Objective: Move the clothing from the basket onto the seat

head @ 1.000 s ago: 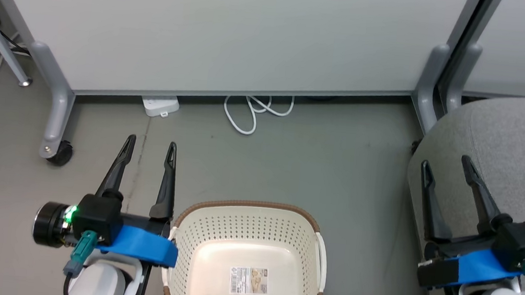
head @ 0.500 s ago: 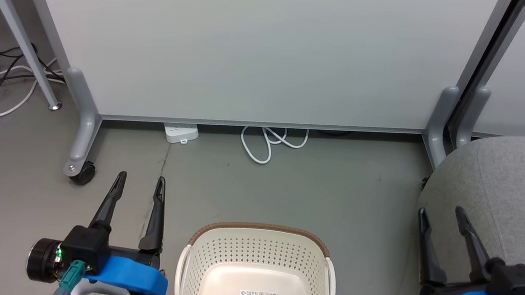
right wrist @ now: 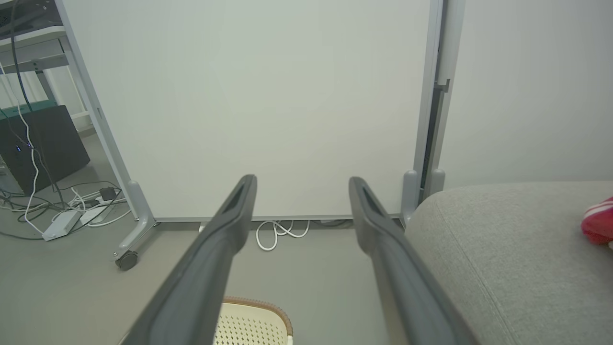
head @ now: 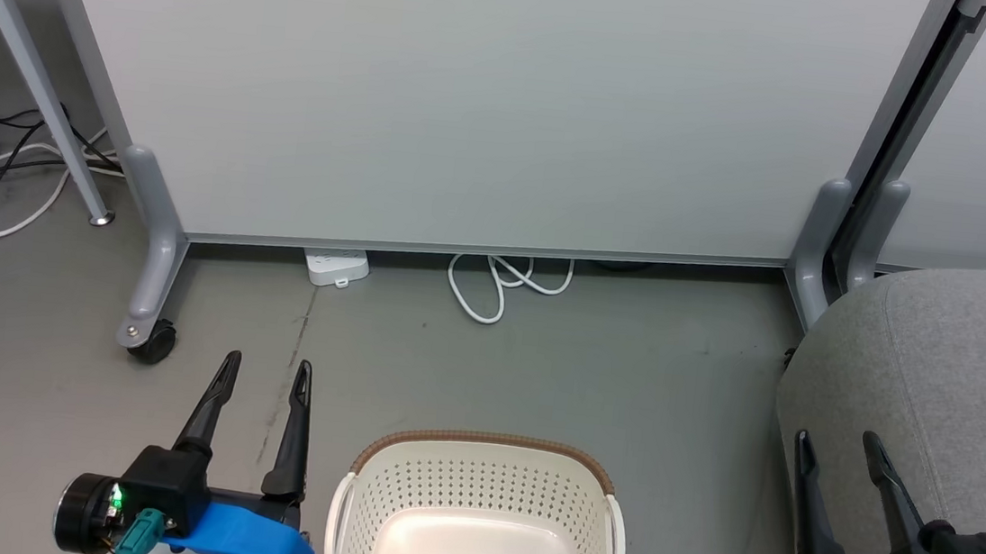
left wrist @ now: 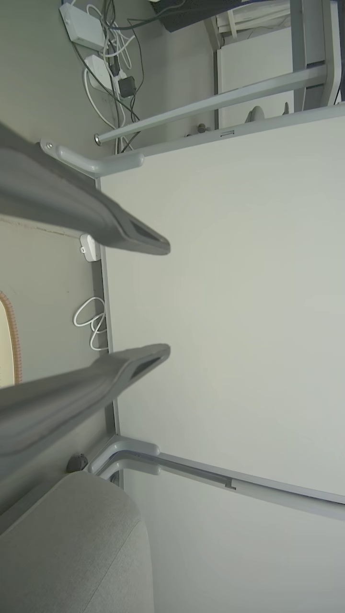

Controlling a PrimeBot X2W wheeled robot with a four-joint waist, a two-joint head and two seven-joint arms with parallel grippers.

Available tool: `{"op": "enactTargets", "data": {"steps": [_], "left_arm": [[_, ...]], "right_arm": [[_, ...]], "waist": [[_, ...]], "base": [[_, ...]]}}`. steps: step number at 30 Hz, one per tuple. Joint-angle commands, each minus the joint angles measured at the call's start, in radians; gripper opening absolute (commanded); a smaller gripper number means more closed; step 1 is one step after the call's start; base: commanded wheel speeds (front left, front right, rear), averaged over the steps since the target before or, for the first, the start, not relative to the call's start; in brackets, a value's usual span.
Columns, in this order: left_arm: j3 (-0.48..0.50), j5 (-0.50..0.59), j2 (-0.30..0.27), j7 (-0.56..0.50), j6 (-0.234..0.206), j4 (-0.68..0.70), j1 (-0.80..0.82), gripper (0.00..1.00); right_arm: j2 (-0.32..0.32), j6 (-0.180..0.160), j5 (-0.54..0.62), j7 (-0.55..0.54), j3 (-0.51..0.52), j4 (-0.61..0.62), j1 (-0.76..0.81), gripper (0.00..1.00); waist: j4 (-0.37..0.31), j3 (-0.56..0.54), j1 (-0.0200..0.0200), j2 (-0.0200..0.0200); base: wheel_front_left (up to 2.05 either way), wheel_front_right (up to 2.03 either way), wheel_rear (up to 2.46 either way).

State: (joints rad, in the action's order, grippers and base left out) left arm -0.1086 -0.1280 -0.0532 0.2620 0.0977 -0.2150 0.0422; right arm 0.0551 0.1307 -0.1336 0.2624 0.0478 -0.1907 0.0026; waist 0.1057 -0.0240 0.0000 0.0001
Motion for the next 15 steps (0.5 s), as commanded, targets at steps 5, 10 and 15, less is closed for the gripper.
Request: {"op": "enactTargets", "data": {"steps": [5, 10, 15], "left_arm": [[0.008, 0.005, 0.003, 0.004, 0.006, -0.003, -0.013, 1.00], [0.006, 0.001, 0.003, 0.004, 0.008, -0.005, -0.015, 1.00], [-0.002, 0.004, 0.003, 0.004, 0.001, -0.018, -0.013, 1.00]], "right_arm": [[-0.005, 0.000, -0.006, 0.004, 0.006, -0.002, 0.013, 1.00], [-0.005, 0.000, -0.006, 0.004, 0.006, -0.002, 0.016, 1.00], [-0.006, 0.000, -0.008, 0.004, 0.000, -0.002, 0.016, 1.00]], "waist": [[-0.007, -0.005, 0.0000, -0.0001], [-0.009, -0.007, 0.0000, -0.0001], [-0.009, -0.008, 0.0000, -0.0001]], "base": [[0.00, 0.00, 0.00], [0.00, 0.00, 0.00], [0.00, 0.00, 0.00]]}}
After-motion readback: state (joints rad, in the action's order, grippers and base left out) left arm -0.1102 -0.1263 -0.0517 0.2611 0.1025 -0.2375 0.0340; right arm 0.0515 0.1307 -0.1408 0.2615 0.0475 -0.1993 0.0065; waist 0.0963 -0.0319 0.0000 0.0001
